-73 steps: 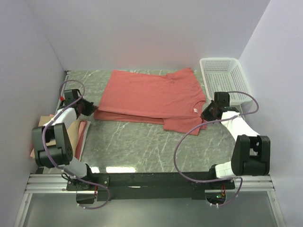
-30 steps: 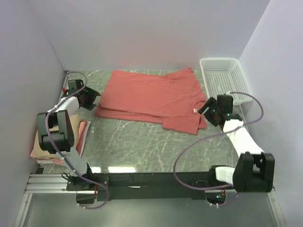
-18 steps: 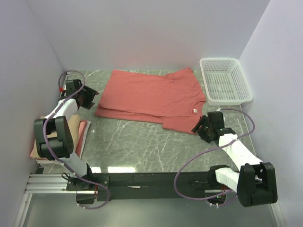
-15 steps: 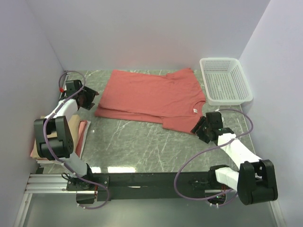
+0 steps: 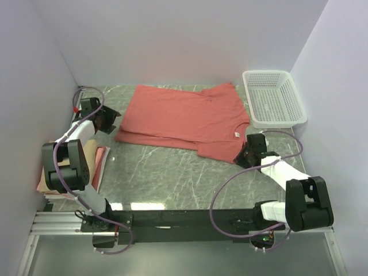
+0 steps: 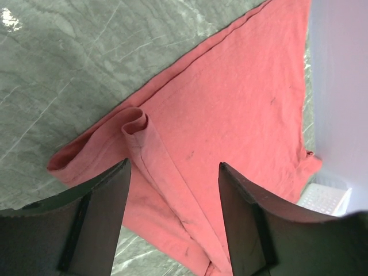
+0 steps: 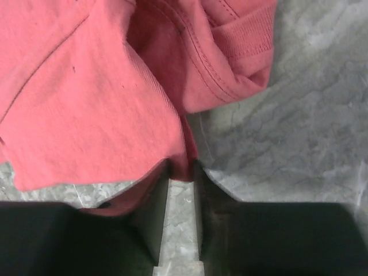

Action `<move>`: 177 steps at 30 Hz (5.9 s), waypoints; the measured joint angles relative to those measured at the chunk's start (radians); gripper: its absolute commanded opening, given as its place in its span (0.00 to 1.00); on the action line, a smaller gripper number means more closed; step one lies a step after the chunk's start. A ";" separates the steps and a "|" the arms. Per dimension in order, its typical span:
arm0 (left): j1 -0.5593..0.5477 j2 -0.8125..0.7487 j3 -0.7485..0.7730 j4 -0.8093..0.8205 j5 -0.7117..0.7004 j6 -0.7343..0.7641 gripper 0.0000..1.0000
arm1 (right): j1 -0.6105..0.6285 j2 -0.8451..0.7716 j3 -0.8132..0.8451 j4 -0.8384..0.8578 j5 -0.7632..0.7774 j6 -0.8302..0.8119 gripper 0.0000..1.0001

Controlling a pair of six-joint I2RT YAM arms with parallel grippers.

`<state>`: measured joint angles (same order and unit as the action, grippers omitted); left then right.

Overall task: Fold and stack the t-shirts
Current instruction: Fold the tshirt

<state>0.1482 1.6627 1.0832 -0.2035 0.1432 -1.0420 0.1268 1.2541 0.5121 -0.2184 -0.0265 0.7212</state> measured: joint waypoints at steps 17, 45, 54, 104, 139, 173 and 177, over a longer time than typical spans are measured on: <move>-0.026 0.089 0.029 0.002 0.008 -0.003 0.66 | -0.007 0.019 0.250 -0.100 -0.089 -0.013 0.00; -0.061 0.286 0.234 -0.006 0.010 -0.018 0.63 | -0.171 0.451 0.657 -0.098 -0.332 0.058 0.00; -0.061 0.304 0.307 0.000 0.019 -0.013 0.66 | -0.206 0.513 0.652 0.043 -0.387 0.167 0.00; -0.098 -0.023 0.019 -0.105 -0.206 -0.056 0.66 | 0.064 0.348 0.538 0.007 -0.020 -0.051 0.59; -0.138 0.354 0.305 -0.115 -0.182 -0.105 0.59 | 0.190 0.379 0.527 -0.023 0.070 -0.158 0.58; -0.137 0.154 0.071 0.057 -0.076 -0.105 0.61 | 0.196 0.569 0.583 -0.031 0.178 -0.153 0.14; -0.147 0.123 0.040 0.065 -0.077 -0.104 0.62 | 0.196 0.570 0.607 -0.049 0.186 -0.154 0.24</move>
<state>0.0010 1.7859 1.1229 -0.1383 0.0662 -1.1458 0.3229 1.8236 1.1191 -0.2672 0.1596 0.5671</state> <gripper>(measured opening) 0.615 0.201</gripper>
